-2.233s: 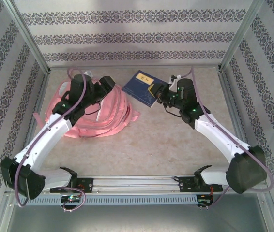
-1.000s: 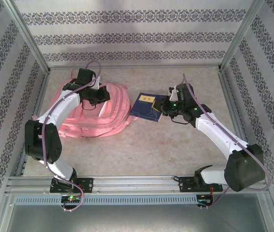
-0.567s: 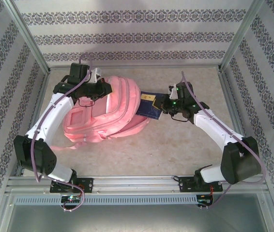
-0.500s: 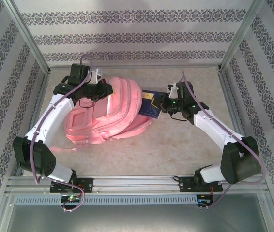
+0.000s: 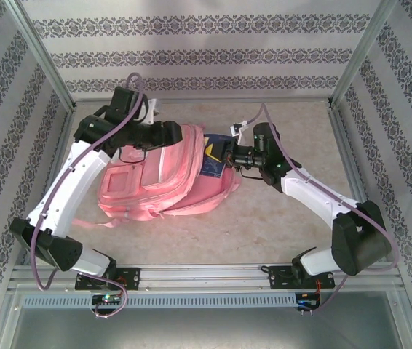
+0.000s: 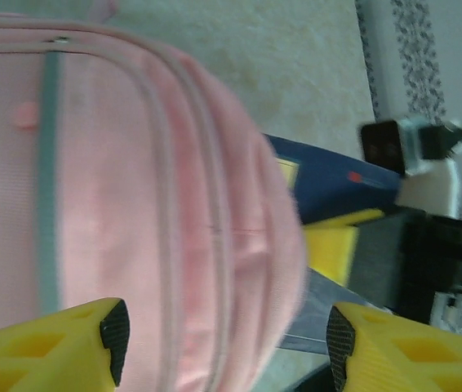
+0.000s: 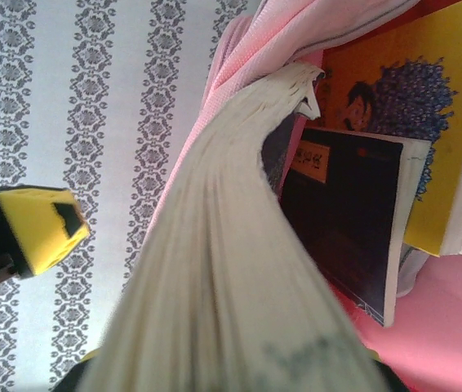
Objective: Pack the student bag
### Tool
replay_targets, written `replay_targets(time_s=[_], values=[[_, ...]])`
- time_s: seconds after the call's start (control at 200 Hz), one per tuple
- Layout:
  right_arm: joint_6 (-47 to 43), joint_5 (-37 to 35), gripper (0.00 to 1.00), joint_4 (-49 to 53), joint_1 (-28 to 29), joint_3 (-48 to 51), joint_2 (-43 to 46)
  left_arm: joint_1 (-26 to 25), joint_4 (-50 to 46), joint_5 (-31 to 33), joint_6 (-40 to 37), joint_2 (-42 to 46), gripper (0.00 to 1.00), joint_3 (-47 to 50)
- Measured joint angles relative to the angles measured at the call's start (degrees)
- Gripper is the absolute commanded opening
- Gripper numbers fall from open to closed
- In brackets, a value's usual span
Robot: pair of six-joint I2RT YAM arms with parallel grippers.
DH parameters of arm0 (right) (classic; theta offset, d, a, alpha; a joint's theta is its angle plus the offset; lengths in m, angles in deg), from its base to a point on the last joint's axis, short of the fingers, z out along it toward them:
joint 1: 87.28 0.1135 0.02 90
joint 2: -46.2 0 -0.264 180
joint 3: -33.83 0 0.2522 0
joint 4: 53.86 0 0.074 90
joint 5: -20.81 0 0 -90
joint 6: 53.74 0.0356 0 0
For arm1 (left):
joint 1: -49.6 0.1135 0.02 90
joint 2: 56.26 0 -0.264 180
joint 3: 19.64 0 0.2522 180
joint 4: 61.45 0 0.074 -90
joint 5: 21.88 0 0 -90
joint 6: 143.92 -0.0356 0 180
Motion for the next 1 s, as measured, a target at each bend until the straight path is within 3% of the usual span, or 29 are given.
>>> replay_targets(time_s=[0.22,0.455,0.764,0.999], values=[[1.46,0.59,0.0,-0.81,0.81,0.04,-0.55,-8.68,-6.82,6.14,-2.16,-10.08,0.68,-7.56],[2.32,0.59,0.0,-1.7,0.92,1.38,-0.52,-11.15,-11.89,11.3,-3.96,-16.2,0.62,-11.72],[3.13,0.55,0.0,-3.32,1.2,2.12,-0.52,-12.87,-17.66,18.82,-7.48,-19.8,0.0,-16.98],[-0.37,0.76,0.0,1.25,0.2,2.16,0.57,-13.03,-20.87,21.57,-7.69,-19.54,0.0,-22.45]])
